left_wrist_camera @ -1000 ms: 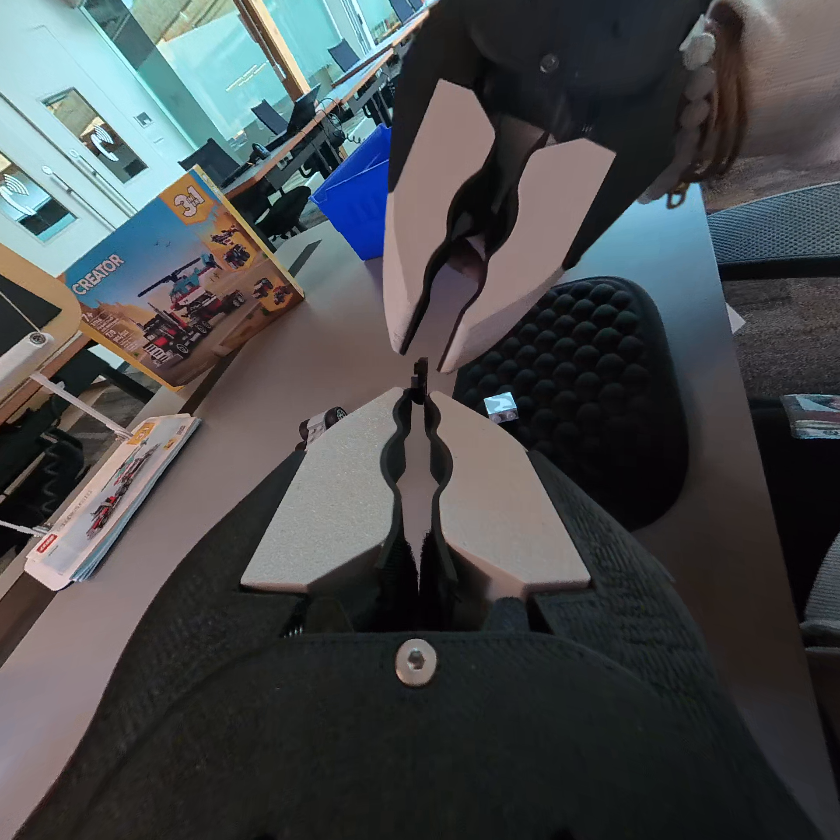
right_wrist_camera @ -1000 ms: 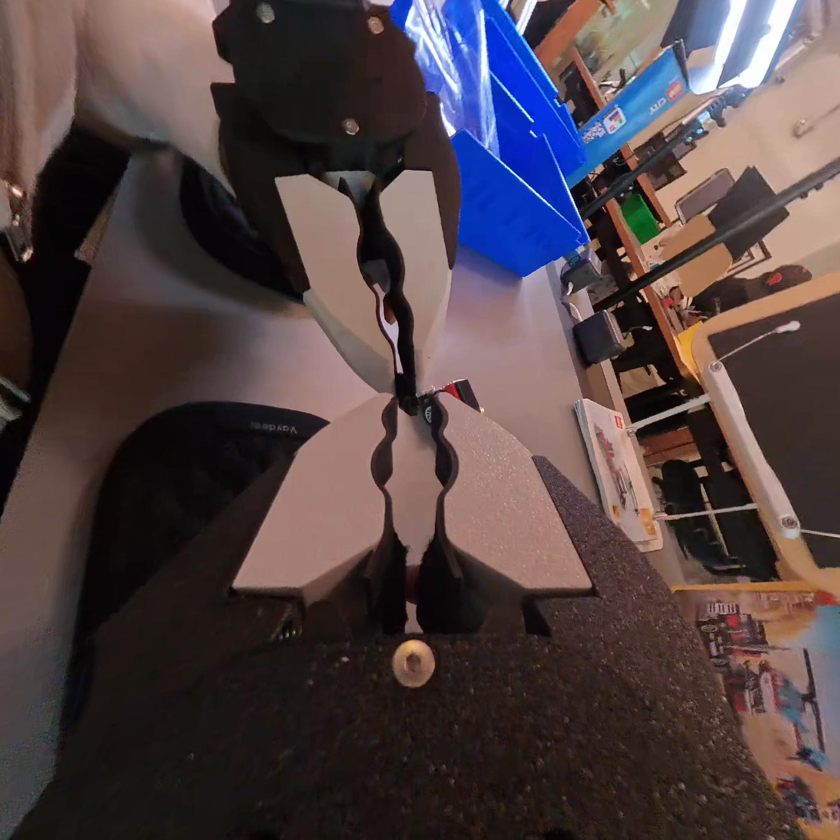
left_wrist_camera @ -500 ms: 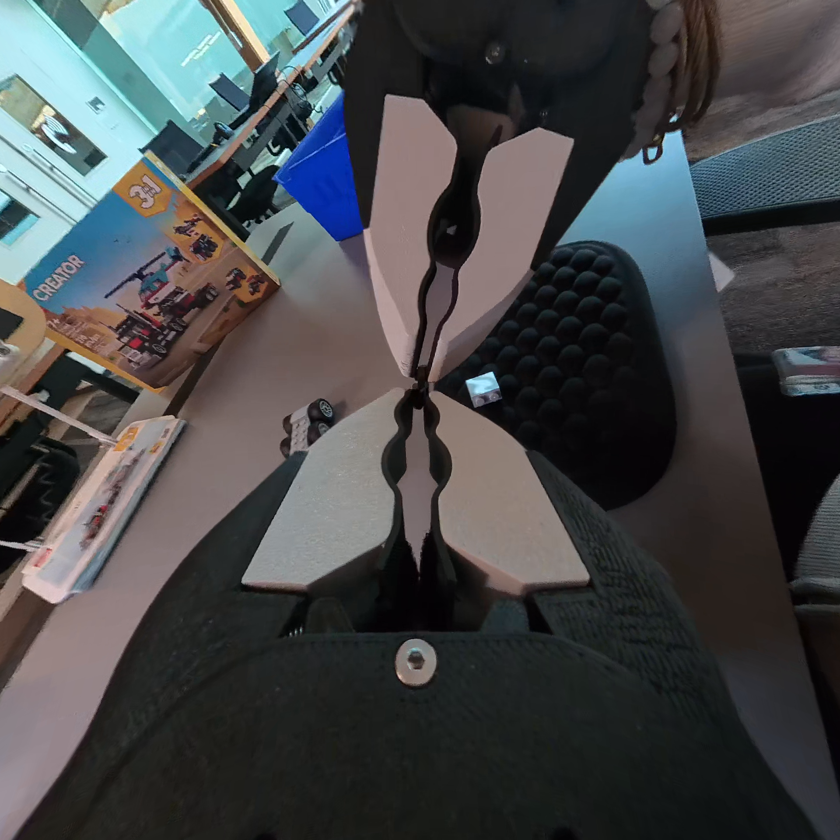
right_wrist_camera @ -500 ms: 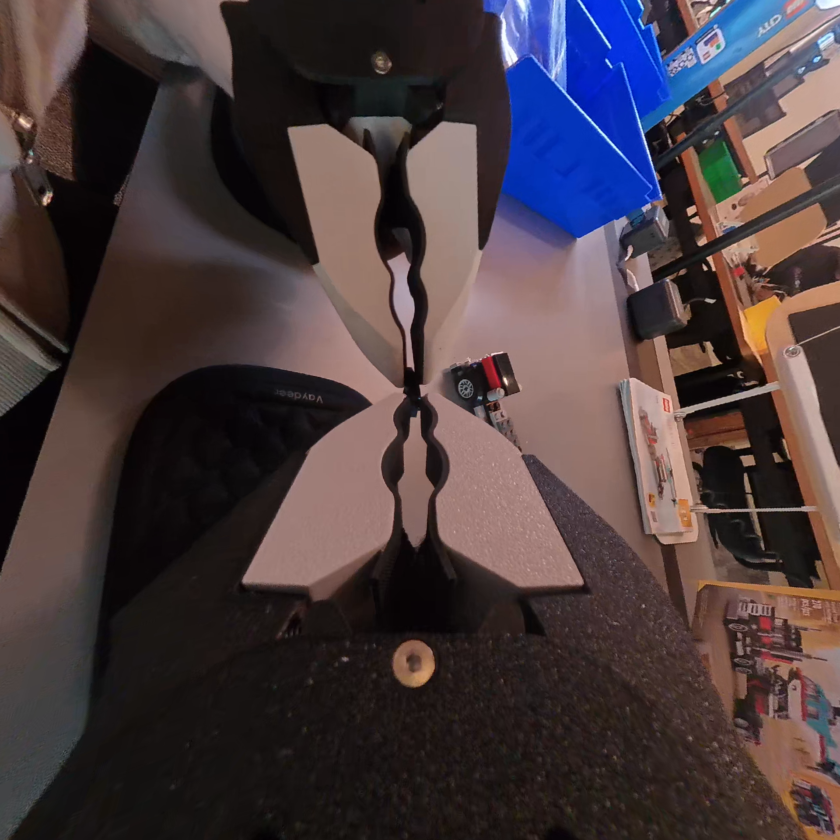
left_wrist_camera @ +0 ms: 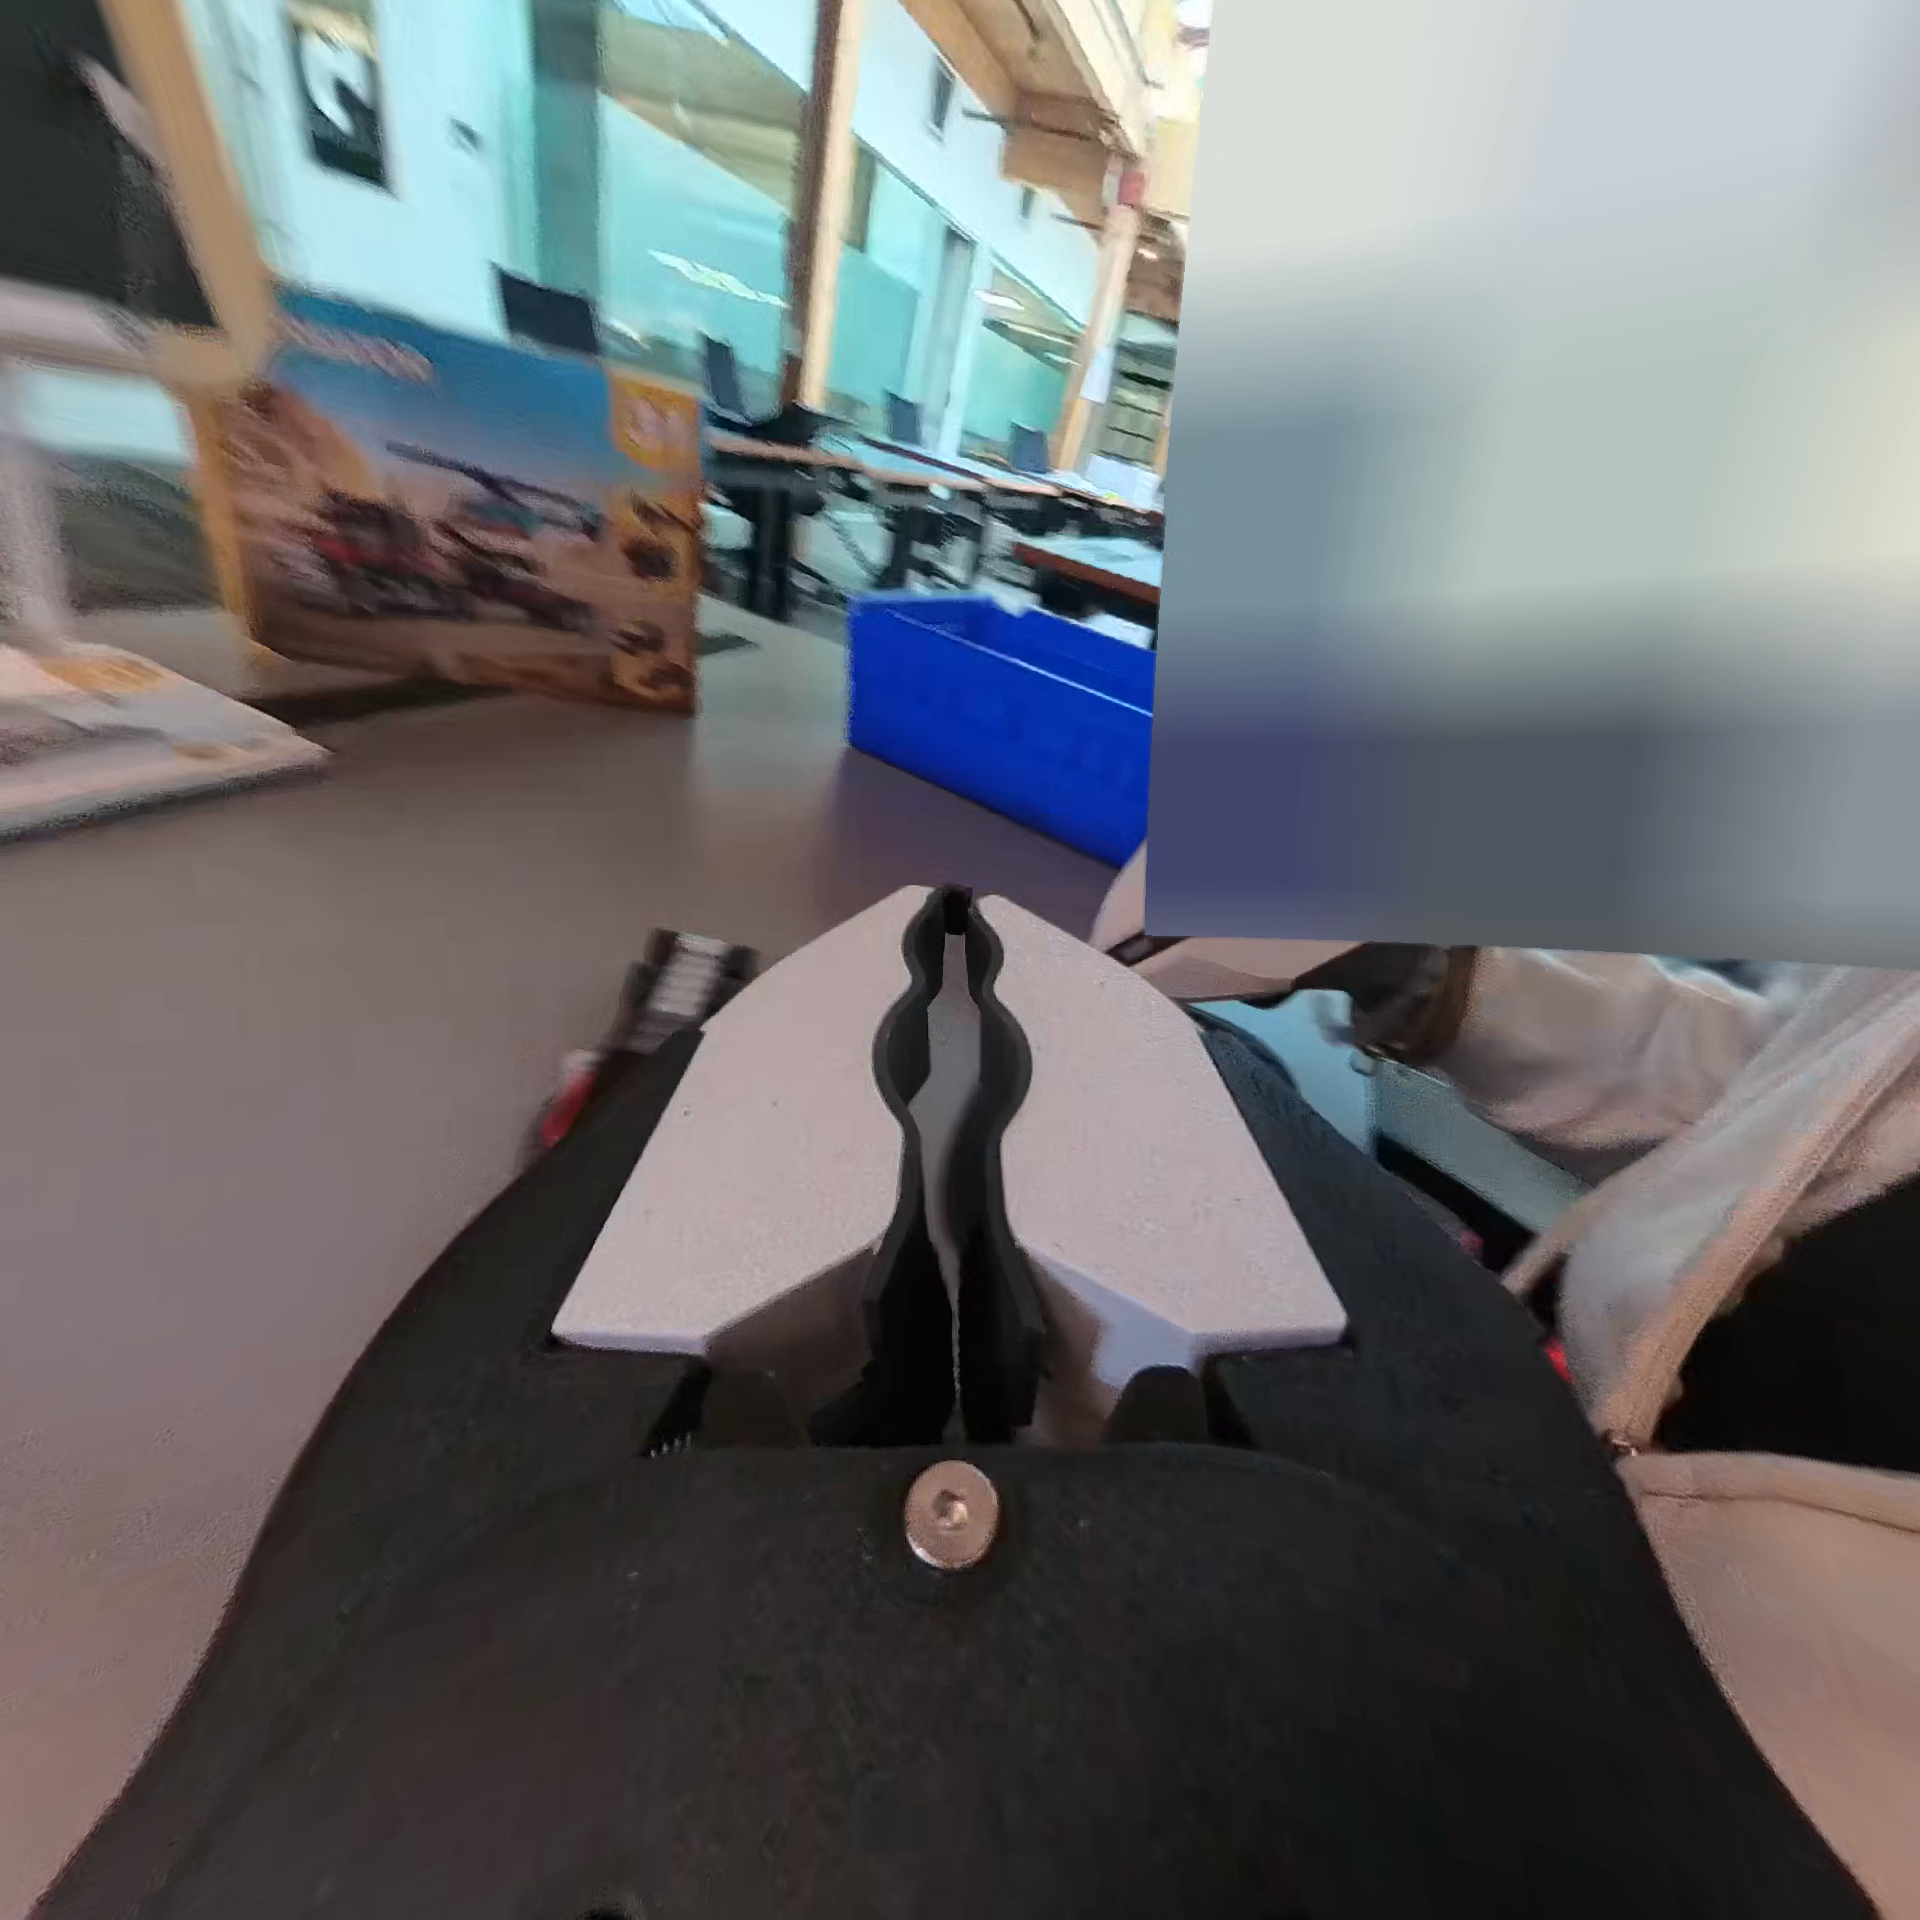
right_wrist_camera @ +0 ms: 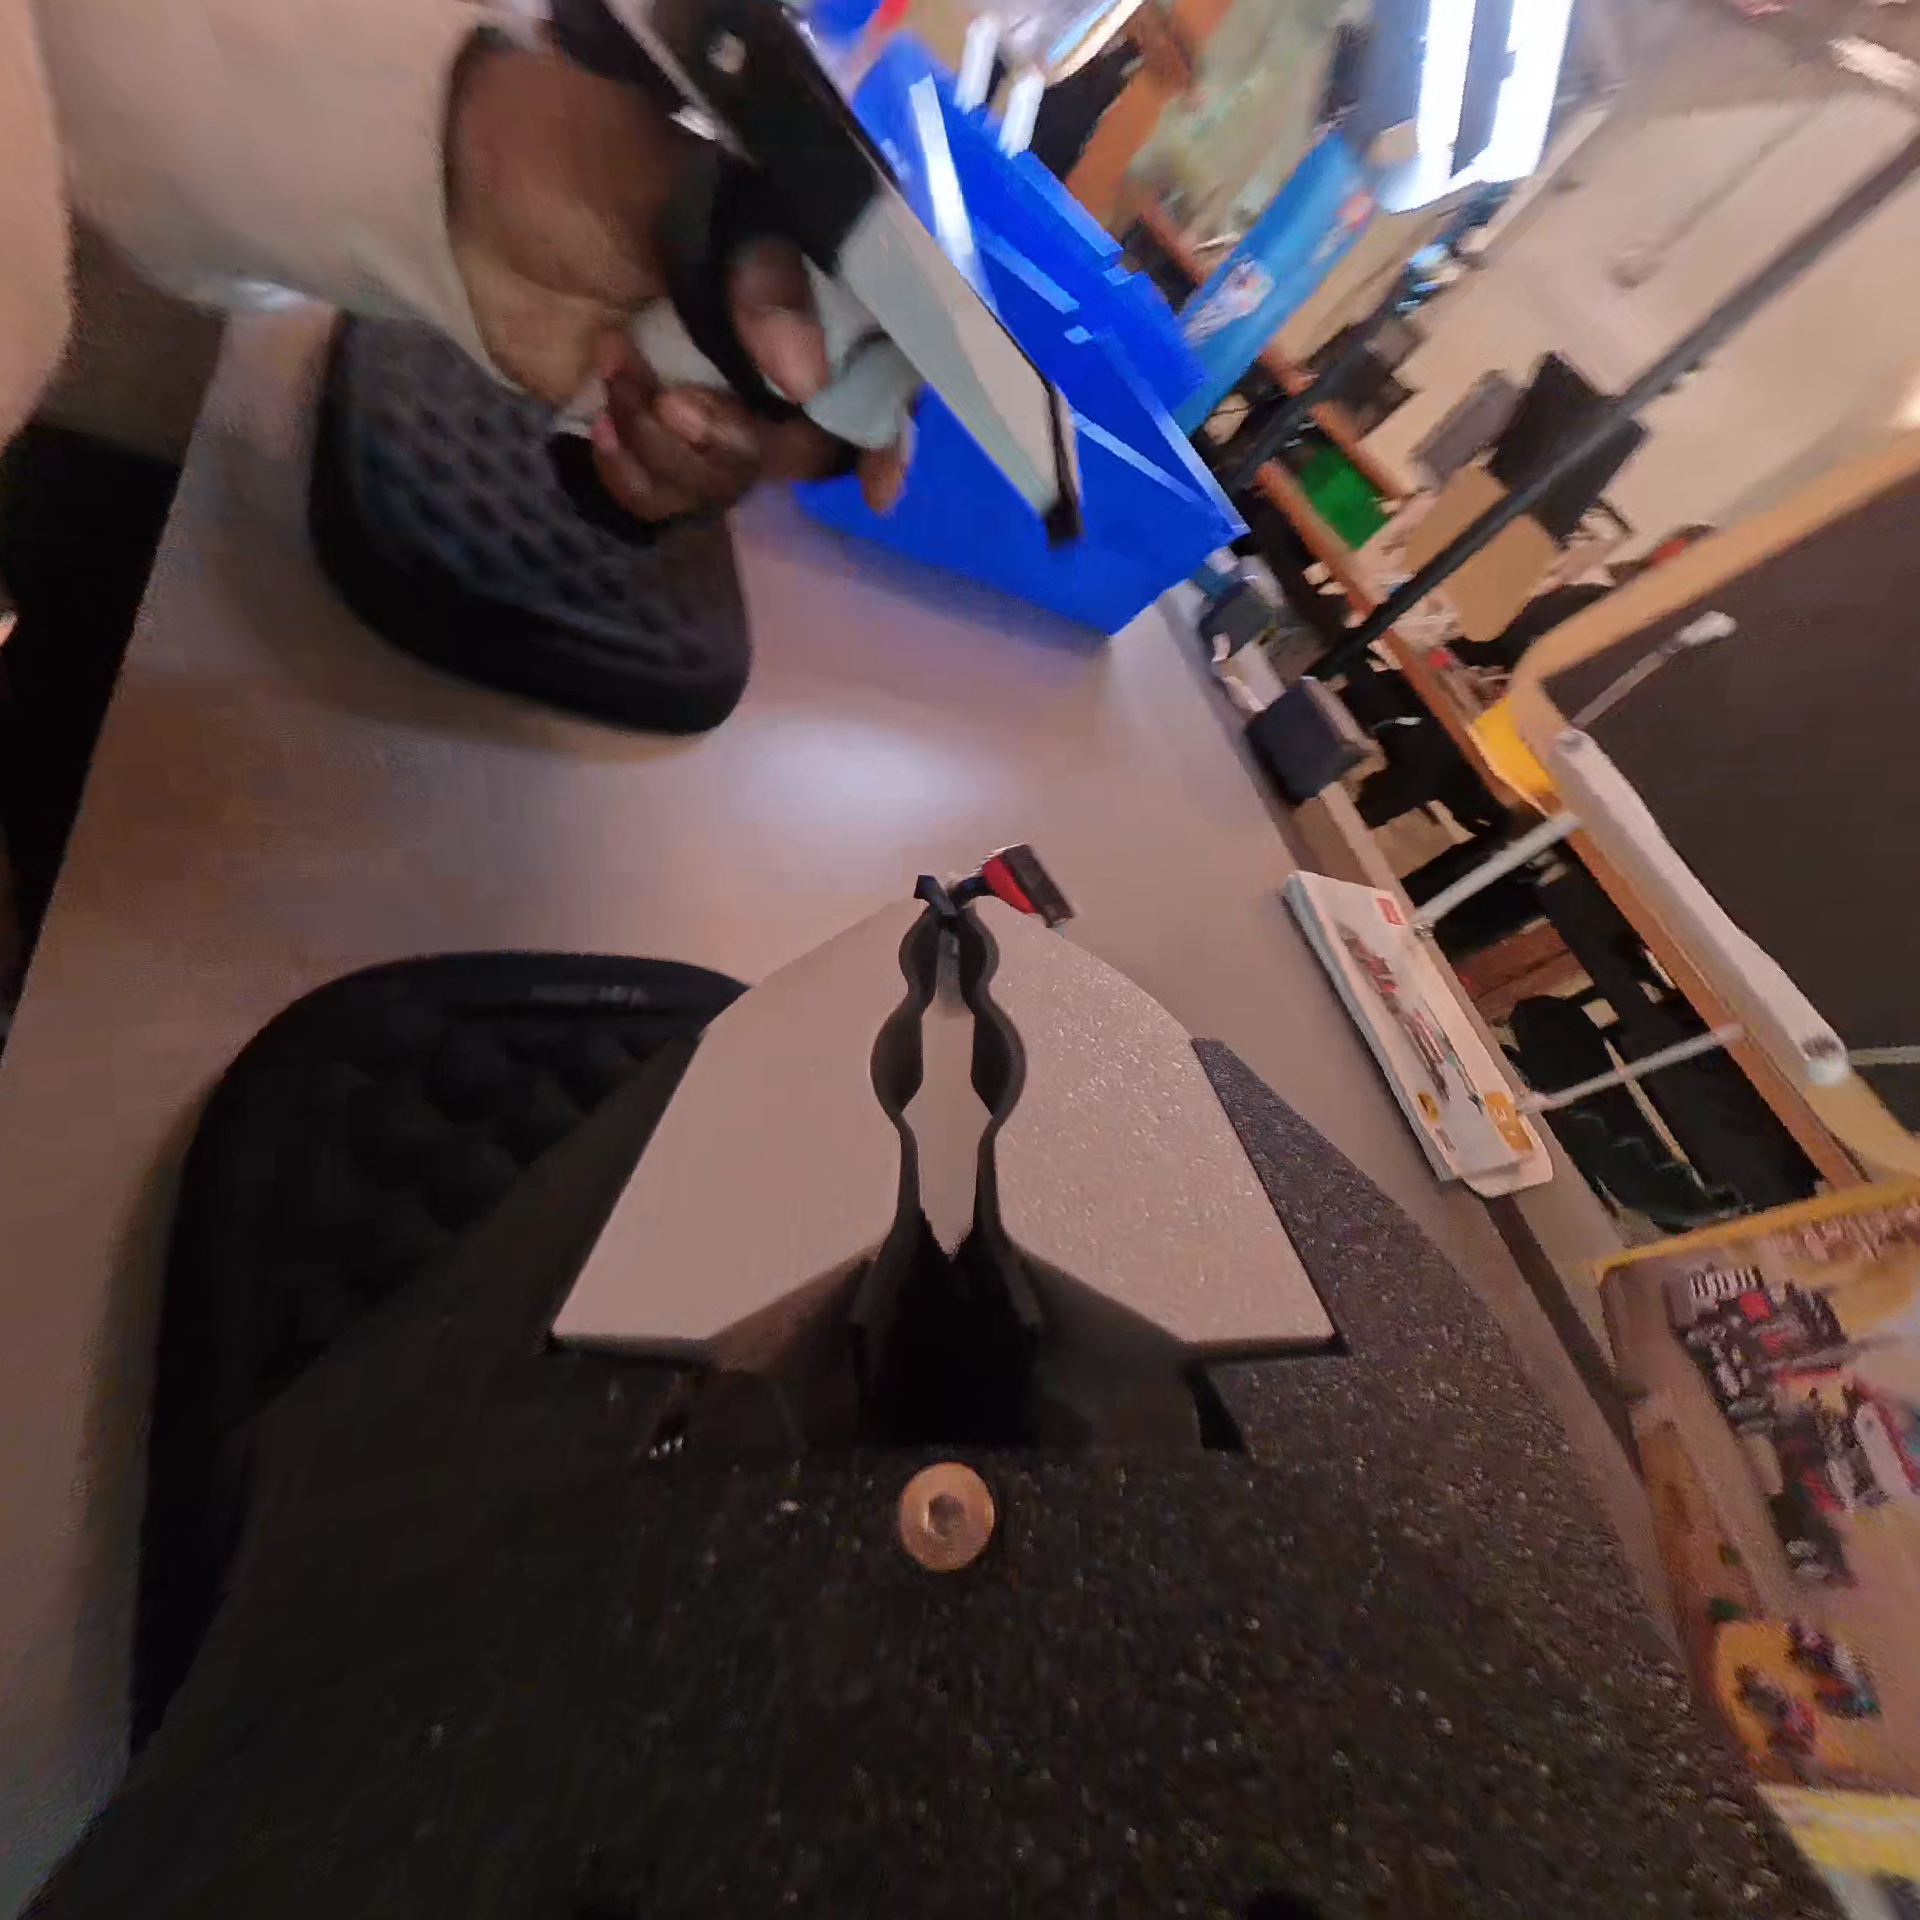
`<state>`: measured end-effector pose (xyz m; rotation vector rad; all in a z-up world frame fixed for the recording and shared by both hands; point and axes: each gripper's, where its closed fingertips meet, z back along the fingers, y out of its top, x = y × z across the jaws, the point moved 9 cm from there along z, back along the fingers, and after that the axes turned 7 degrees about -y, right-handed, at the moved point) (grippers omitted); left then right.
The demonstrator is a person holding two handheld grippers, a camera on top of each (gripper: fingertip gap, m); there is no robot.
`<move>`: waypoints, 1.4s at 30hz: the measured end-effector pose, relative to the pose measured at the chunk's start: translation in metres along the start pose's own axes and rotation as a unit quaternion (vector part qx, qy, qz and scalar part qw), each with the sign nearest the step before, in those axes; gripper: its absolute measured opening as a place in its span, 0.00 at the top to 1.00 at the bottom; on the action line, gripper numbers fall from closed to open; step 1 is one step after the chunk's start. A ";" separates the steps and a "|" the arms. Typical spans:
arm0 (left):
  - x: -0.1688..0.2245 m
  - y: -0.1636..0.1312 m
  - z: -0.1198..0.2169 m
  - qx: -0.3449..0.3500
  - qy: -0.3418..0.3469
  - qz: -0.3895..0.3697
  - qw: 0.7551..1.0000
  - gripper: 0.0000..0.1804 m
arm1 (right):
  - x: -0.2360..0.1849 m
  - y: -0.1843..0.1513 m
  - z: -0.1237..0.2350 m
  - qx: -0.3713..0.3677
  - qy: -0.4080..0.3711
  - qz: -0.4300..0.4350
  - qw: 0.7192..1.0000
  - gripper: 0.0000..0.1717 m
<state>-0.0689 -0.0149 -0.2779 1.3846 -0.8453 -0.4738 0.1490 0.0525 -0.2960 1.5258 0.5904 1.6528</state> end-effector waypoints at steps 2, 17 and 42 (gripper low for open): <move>0.001 0.027 0.031 0.012 0.076 -0.067 0.995 0.98 | 0.004 -0.006 0.006 0.032 -0.046 -0.051 0.997 0.98; -0.065 0.102 0.204 -0.273 0.389 -0.074 0.877 0.98 | 0.008 -0.026 0.017 0.104 -0.136 -0.141 0.975 0.98; -0.107 0.081 0.163 -0.401 0.221 -0.004 0.889 0.63 | 0.006 -0.026 0.017 0.104 -0.145 -0.136 0.975 0.98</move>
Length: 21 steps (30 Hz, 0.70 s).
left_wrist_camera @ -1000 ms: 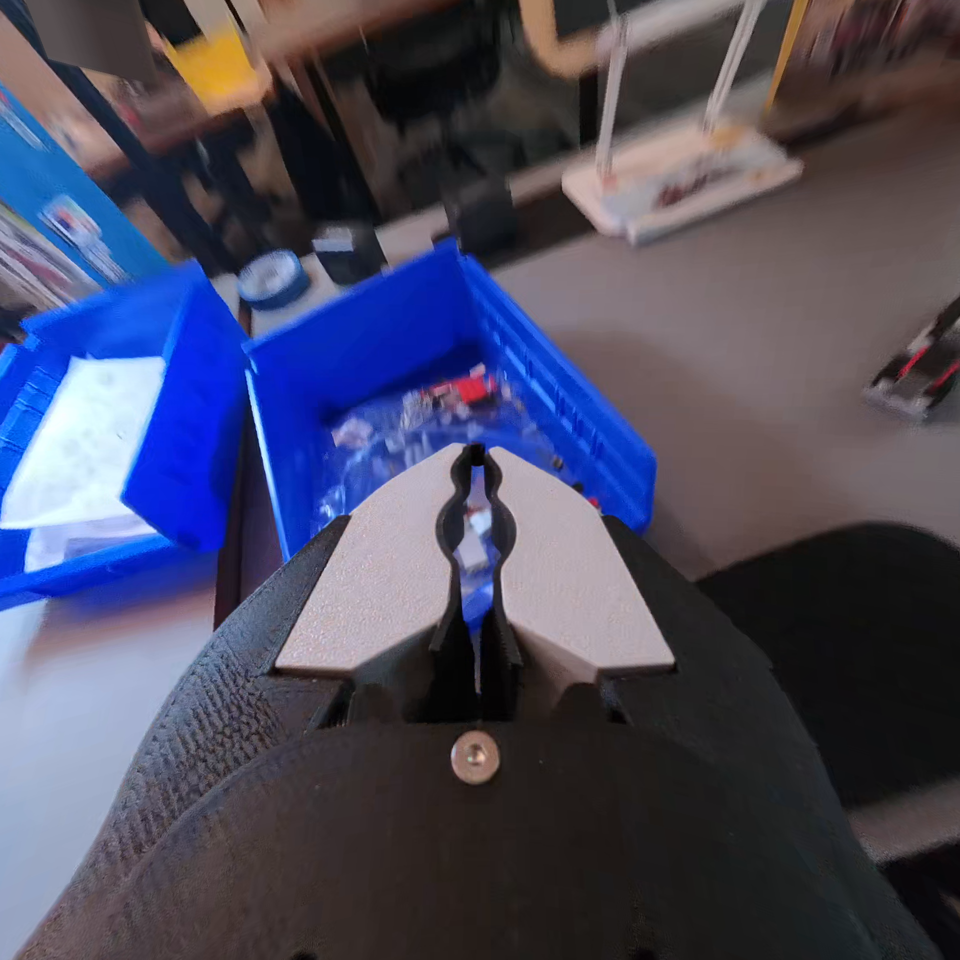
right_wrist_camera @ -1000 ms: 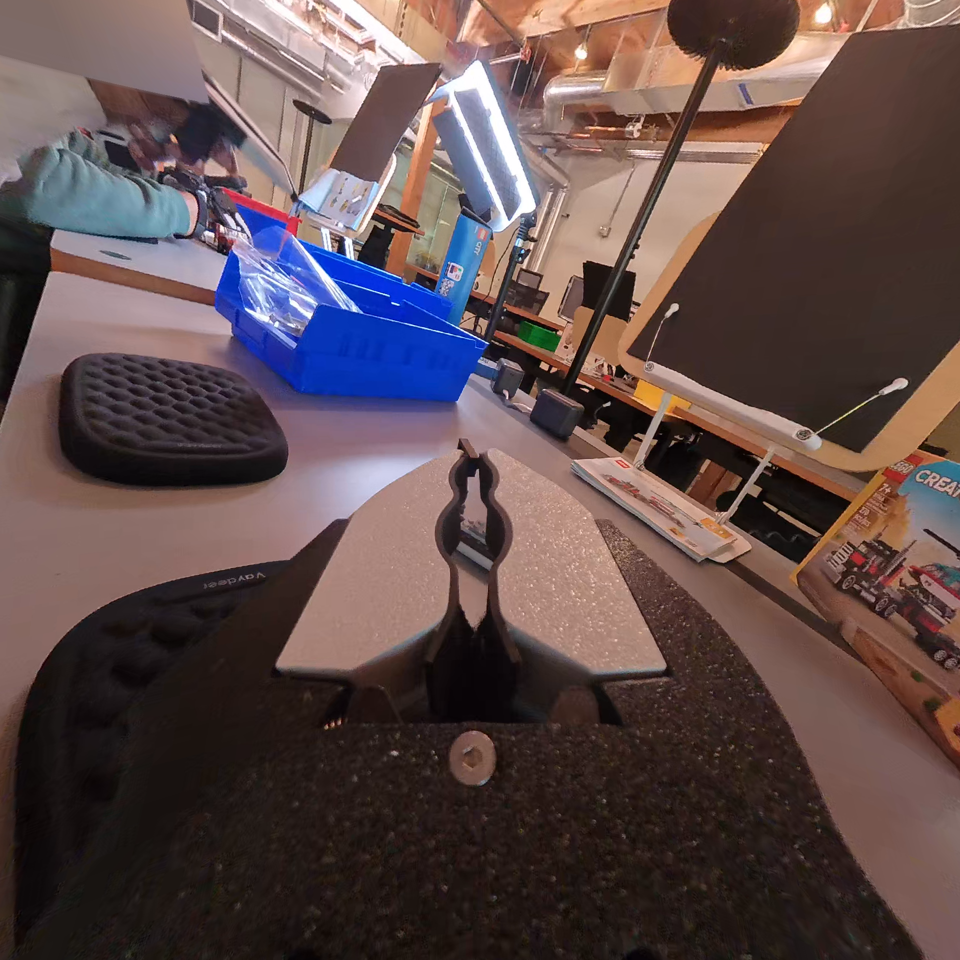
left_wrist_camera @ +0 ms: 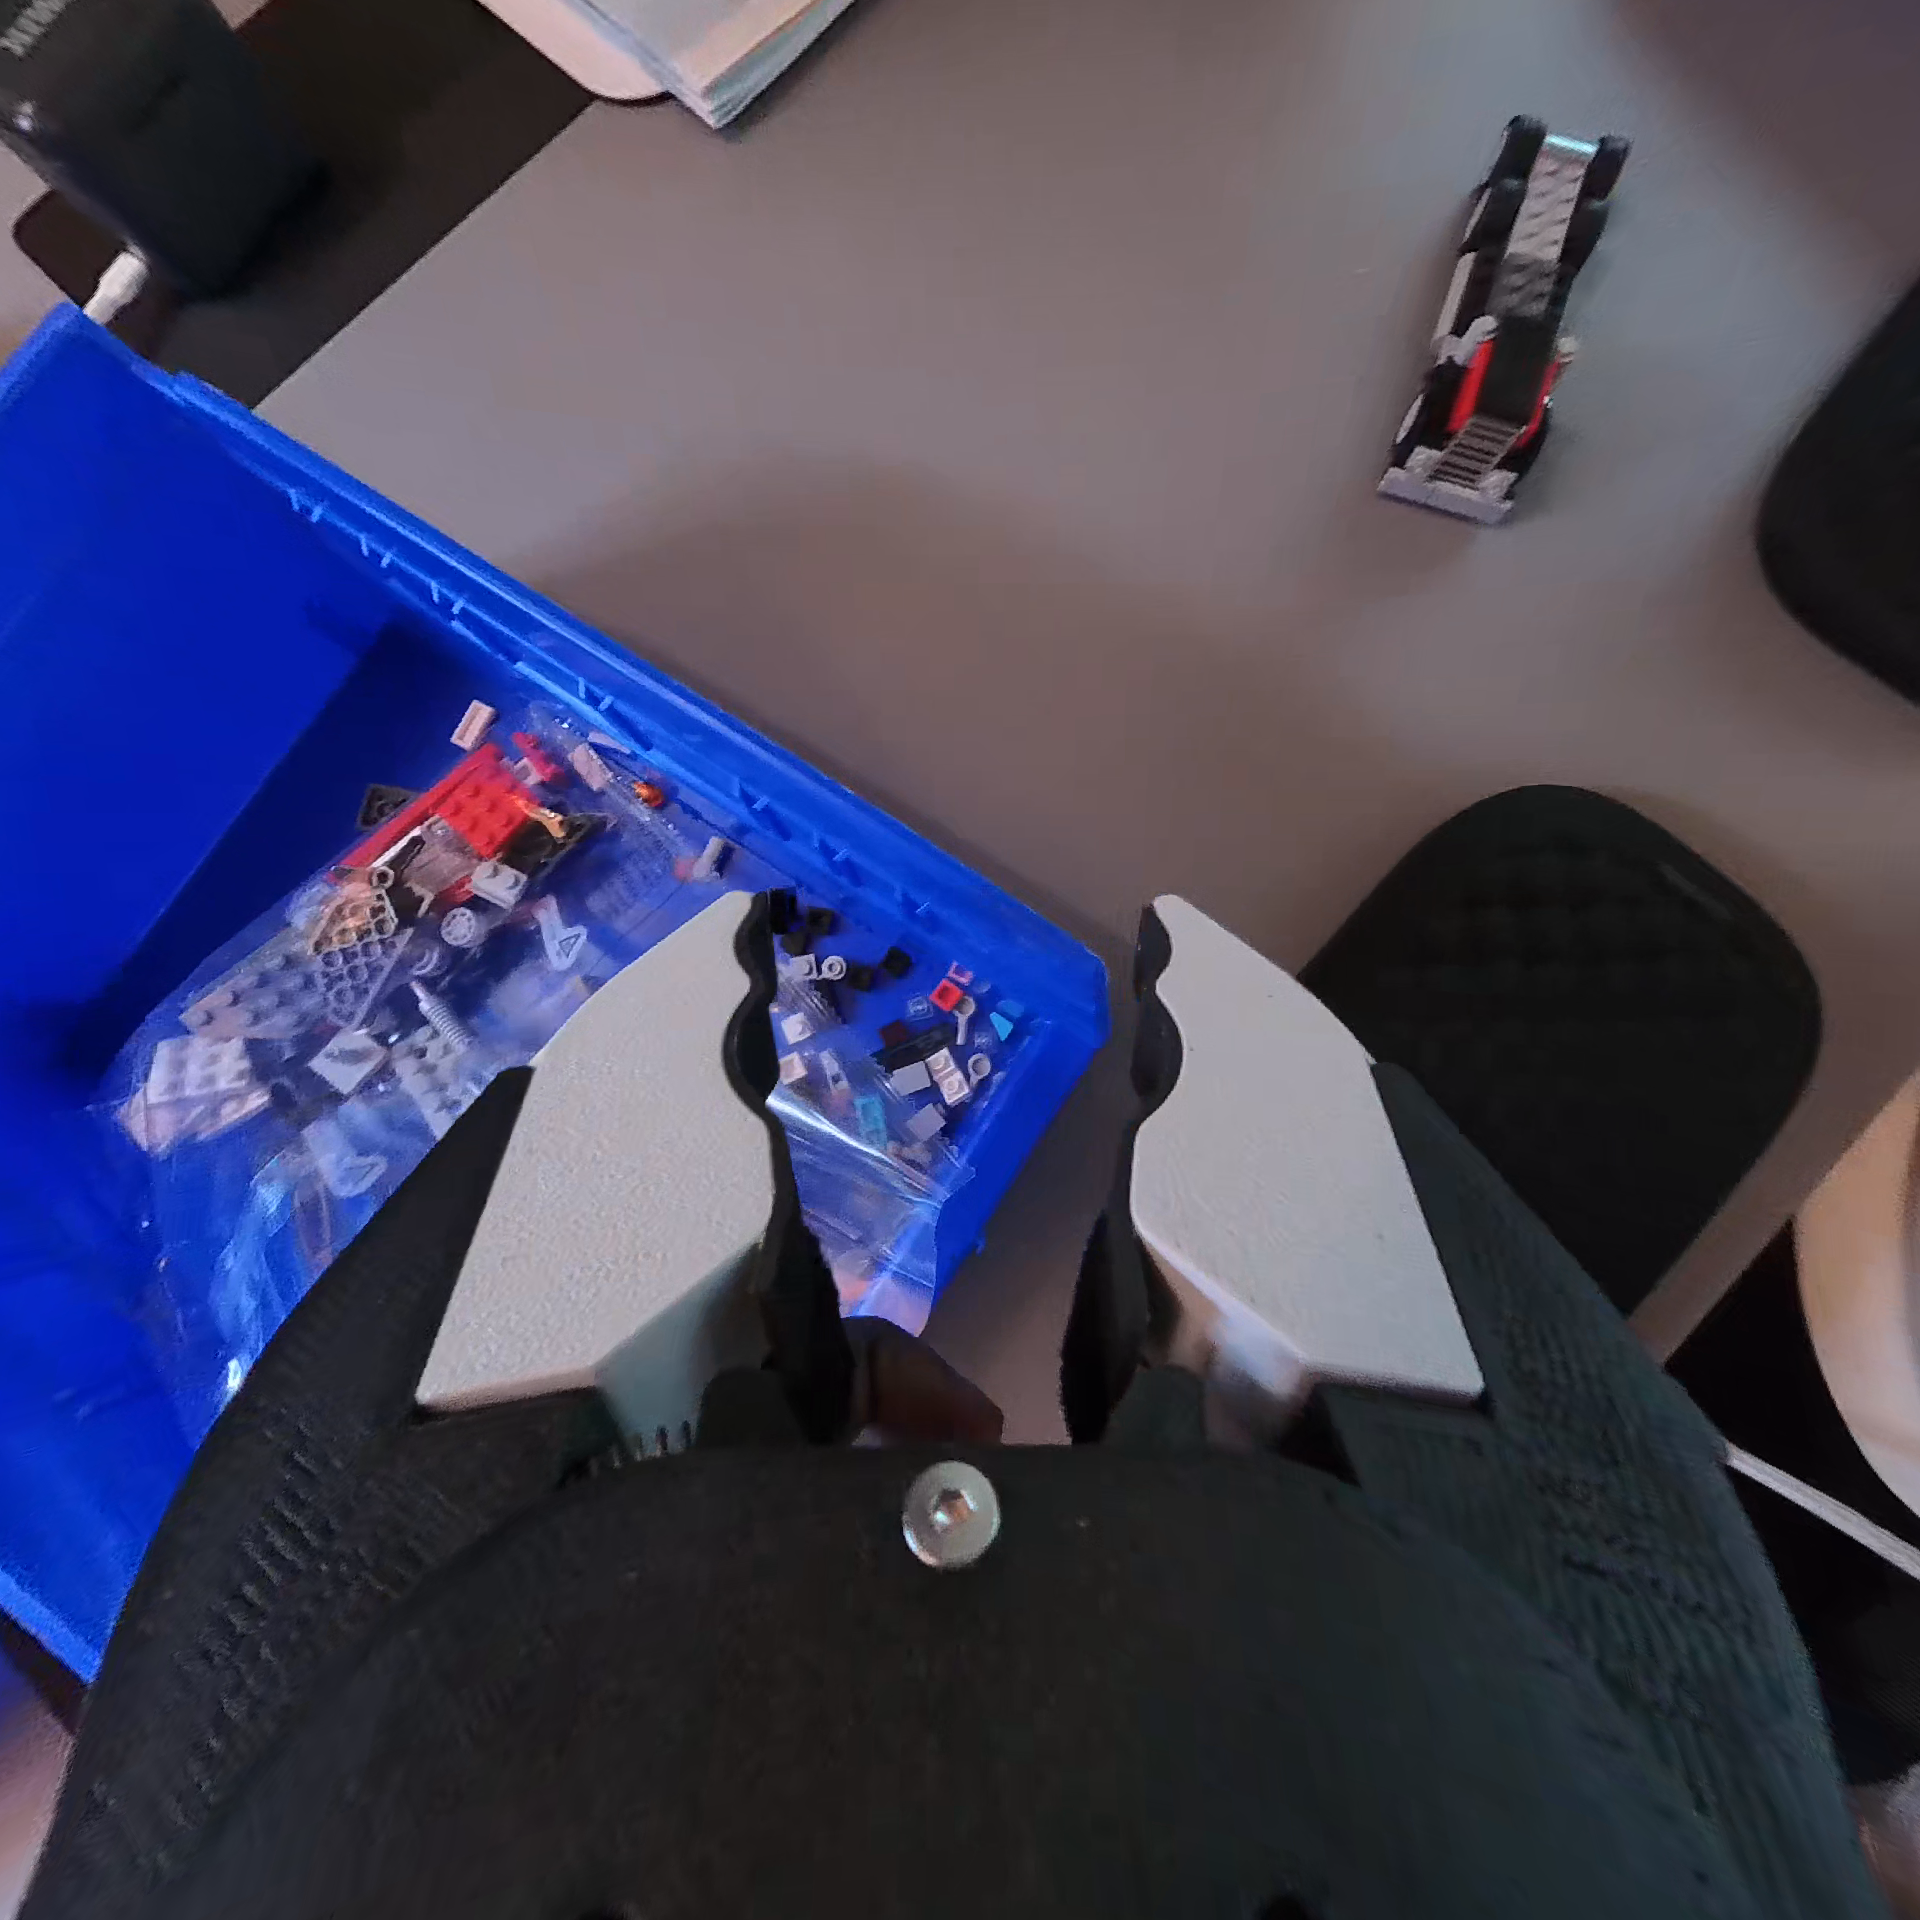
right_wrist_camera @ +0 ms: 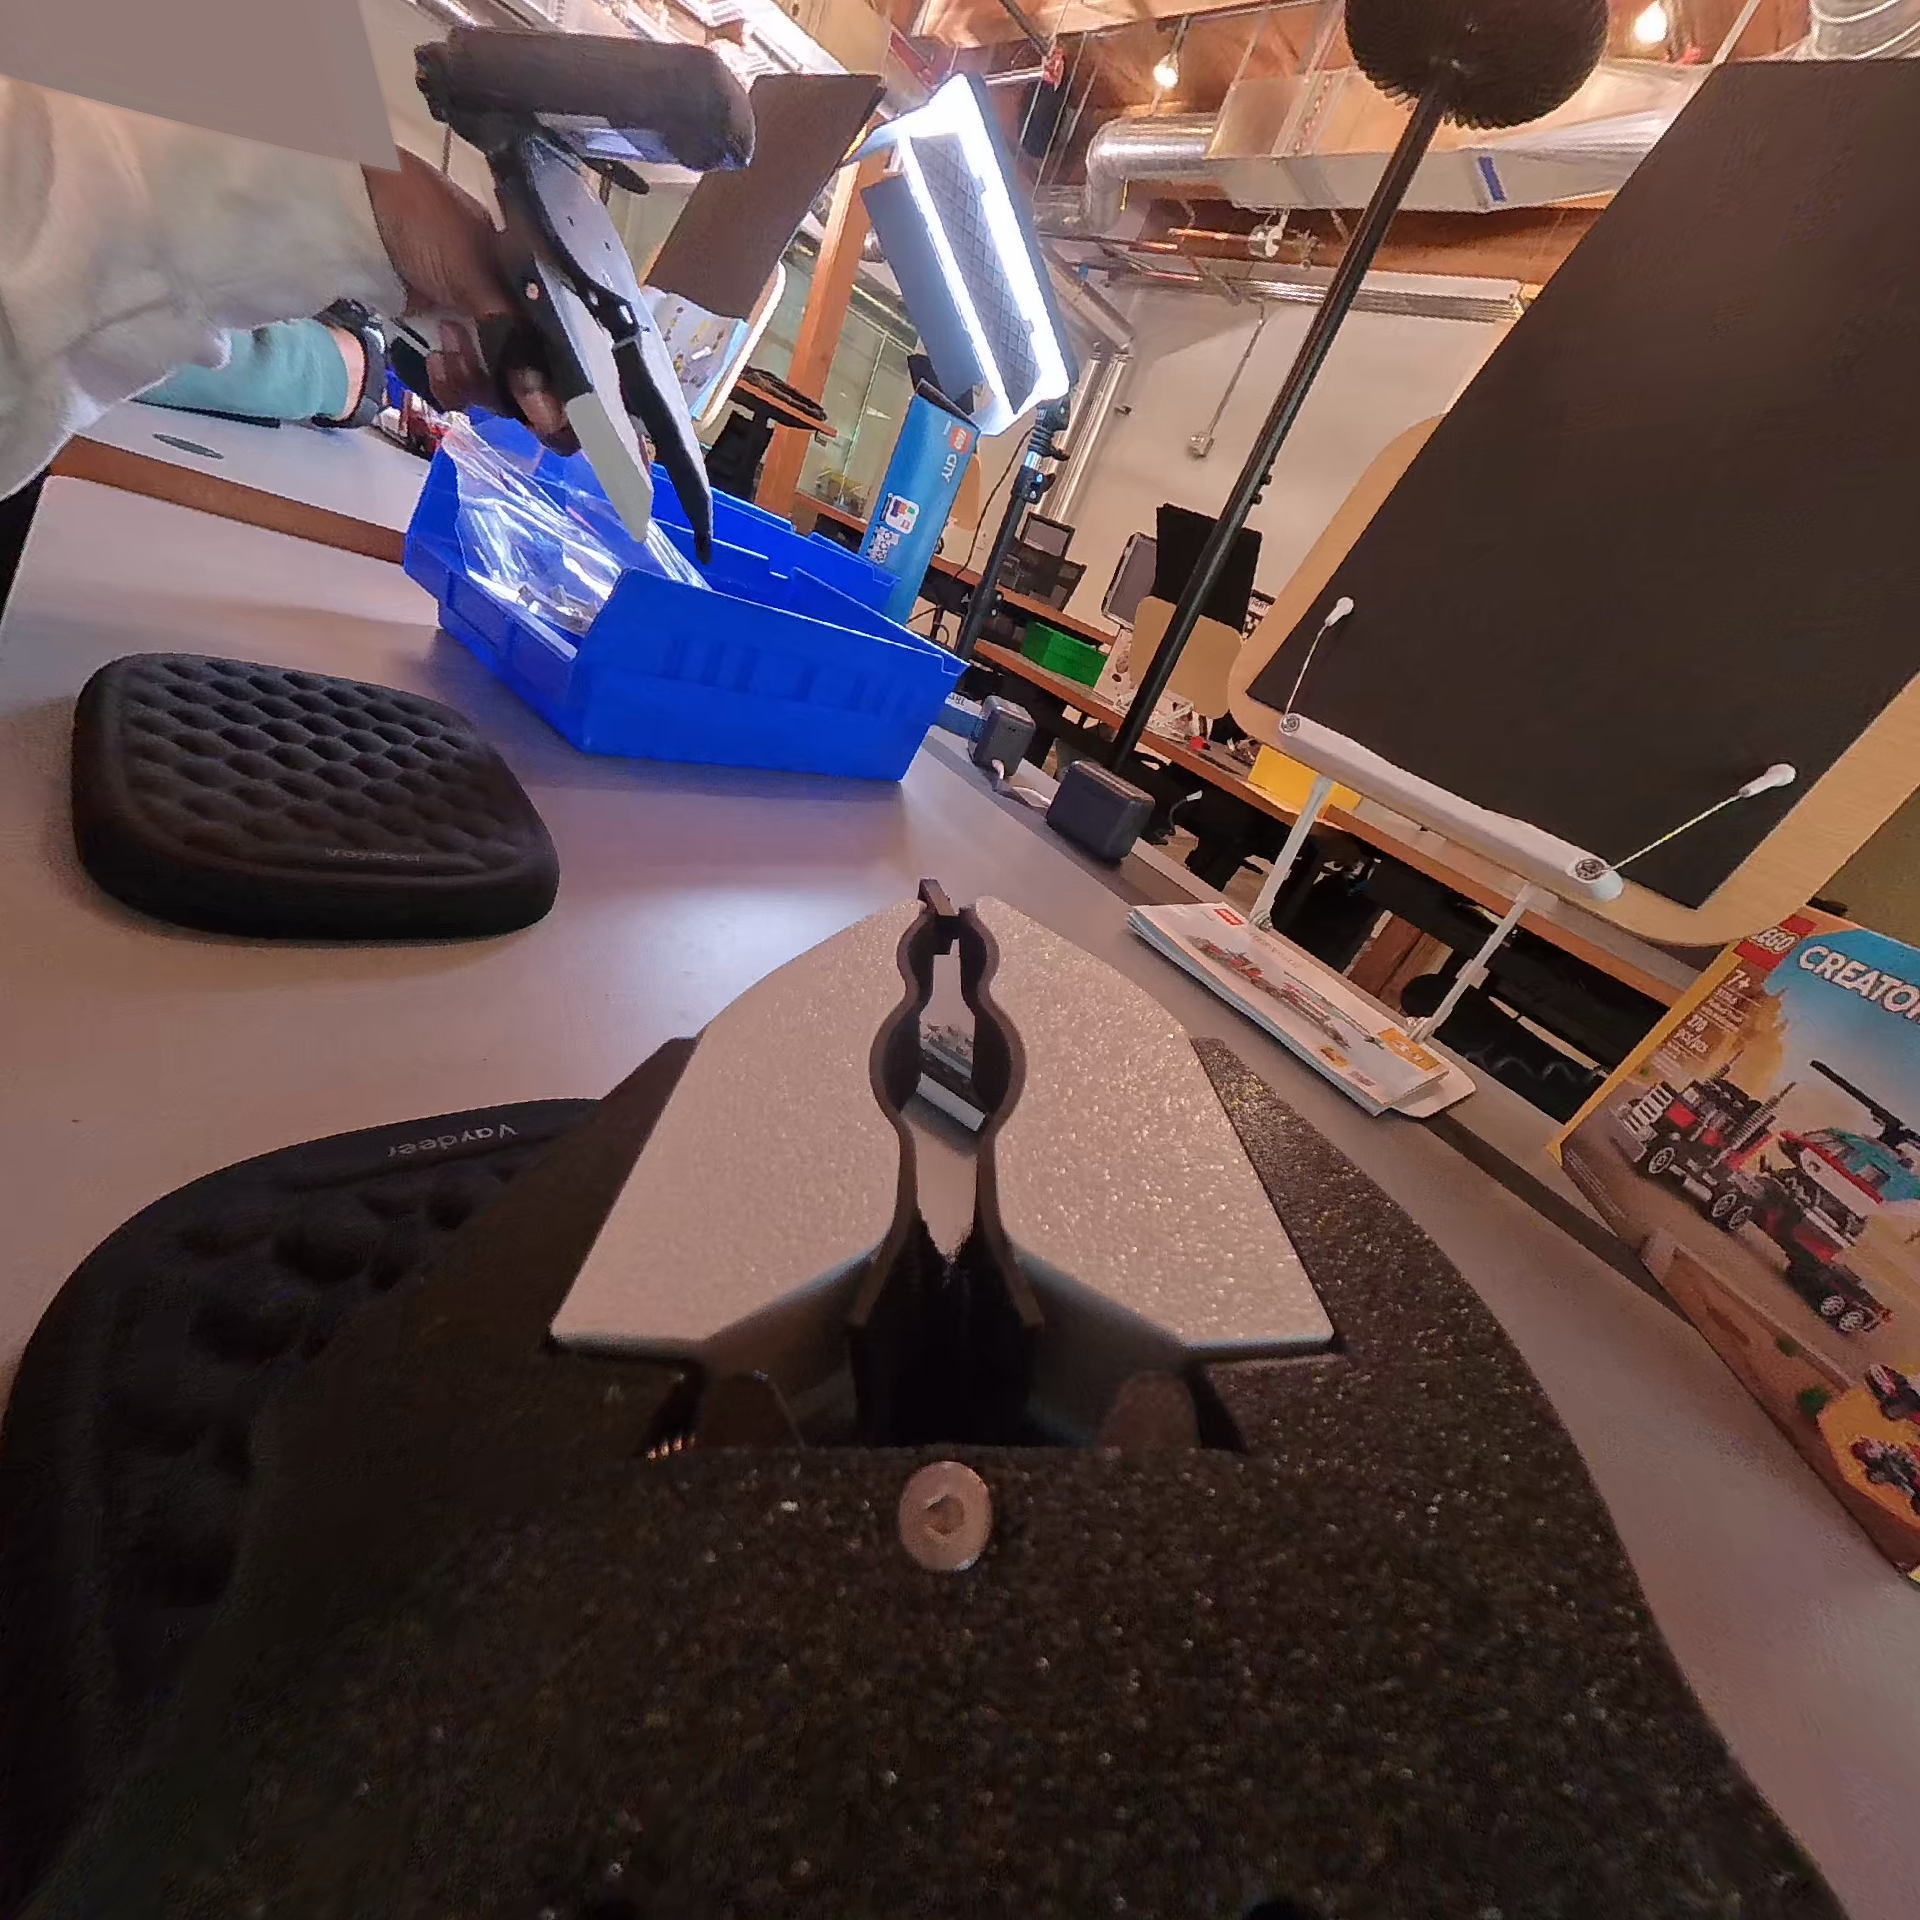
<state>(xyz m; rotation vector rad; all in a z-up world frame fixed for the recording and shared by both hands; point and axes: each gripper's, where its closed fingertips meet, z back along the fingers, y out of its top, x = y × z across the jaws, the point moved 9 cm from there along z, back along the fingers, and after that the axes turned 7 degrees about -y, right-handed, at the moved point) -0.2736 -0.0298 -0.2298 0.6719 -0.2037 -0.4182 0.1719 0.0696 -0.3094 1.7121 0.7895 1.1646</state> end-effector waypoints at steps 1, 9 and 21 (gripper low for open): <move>-0.001 0.000 -0.001 -0.008 0.004 0.002 1.000 0.62 | 0.000 0.000 0.000 -0.001 0.001 0.002 1.000 0.98; 0.005 0.001 -0.010 -0.007 -0.077 0.009 0.997 0.57 | 0.000 -0.001 -0.001 -0.003 0.001 0.004 1.000 0.98; 0.010 0.000 -0.021 -0.034 -0.091 -0.003 0.995 0.56 | 0.000 -0.001 -0.001 -0.004 0.001 0.005 1.000 0.98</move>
